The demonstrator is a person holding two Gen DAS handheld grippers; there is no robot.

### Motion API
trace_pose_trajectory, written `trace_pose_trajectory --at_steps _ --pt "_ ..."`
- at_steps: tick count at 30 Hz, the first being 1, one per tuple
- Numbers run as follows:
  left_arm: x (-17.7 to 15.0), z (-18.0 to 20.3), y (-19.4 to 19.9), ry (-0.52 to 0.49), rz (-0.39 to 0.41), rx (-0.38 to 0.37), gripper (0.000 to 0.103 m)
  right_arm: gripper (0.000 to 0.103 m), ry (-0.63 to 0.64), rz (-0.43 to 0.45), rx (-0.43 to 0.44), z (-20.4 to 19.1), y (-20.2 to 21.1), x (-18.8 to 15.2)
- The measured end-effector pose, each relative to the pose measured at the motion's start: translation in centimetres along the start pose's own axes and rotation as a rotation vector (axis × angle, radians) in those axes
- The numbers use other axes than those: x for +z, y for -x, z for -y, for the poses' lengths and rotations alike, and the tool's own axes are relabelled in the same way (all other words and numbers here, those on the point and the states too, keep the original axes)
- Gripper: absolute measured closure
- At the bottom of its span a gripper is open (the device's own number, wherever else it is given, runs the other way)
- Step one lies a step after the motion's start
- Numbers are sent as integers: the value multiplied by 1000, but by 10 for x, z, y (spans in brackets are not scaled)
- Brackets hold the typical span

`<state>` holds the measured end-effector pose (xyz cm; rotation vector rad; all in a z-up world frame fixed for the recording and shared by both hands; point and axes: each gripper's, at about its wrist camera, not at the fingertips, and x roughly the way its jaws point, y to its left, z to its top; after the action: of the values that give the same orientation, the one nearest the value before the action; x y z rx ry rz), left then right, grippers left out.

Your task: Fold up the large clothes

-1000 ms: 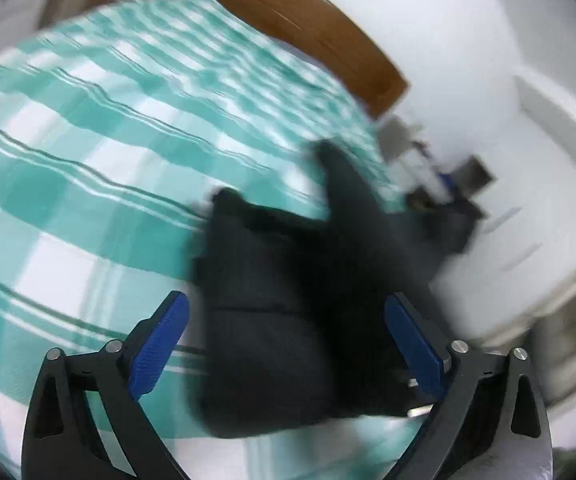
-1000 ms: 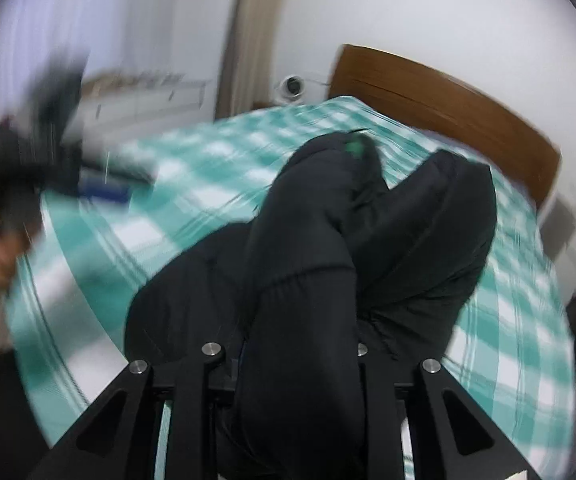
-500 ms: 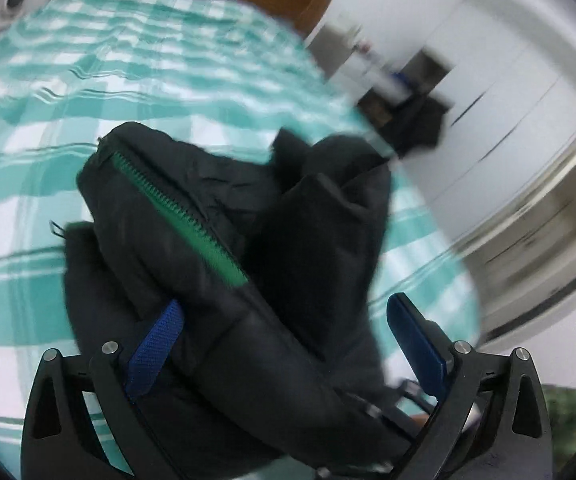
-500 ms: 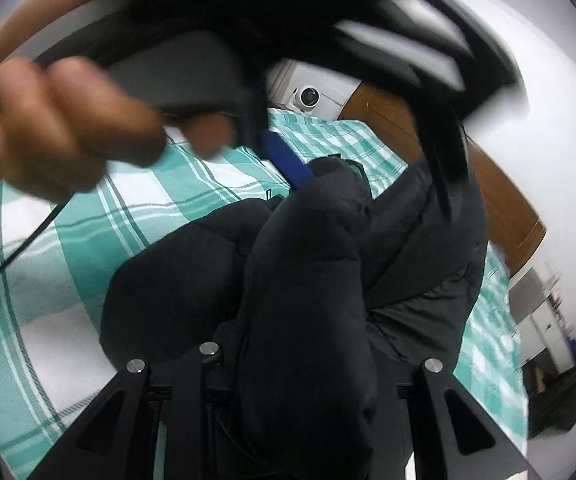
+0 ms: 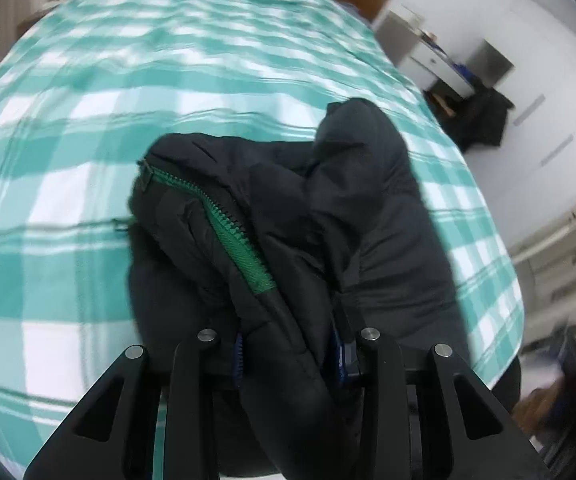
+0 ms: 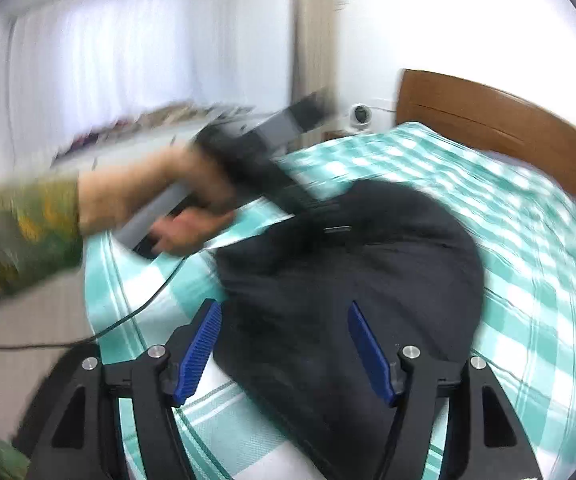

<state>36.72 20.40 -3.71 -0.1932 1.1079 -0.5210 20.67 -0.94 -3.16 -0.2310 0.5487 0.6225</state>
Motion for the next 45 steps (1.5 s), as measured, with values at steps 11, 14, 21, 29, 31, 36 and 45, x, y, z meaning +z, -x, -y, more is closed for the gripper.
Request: trace_pose_trajectory --at_steps 11,14,21,29,31,36,45 --pt "-35 -72 -9 178 20 -34 66 34 -11 -197 9 19 -114 -18" --pt "-38 -81 -22 204 9 -73 64 34 -91 -265 47 31 -132 -33" --pt "-44 -80 -40 229 17 -97 61 34 -123 -359 57 44 -148 -54" --pt "-48 -78 -37 215 28 -66 61 34 -81 -369 33 47 -143 53" --pt "-48 -77 -38 210 27 -62 61 34 -113 -331 11 55 -160 81" --pt "-48 -74 -38 191 22 -36 61 34 -112 -478 -38 57 -259 86" --pt "-40 -77 -53 208 -11 -15 60 33 -62 -591 -135 56 -305 63"
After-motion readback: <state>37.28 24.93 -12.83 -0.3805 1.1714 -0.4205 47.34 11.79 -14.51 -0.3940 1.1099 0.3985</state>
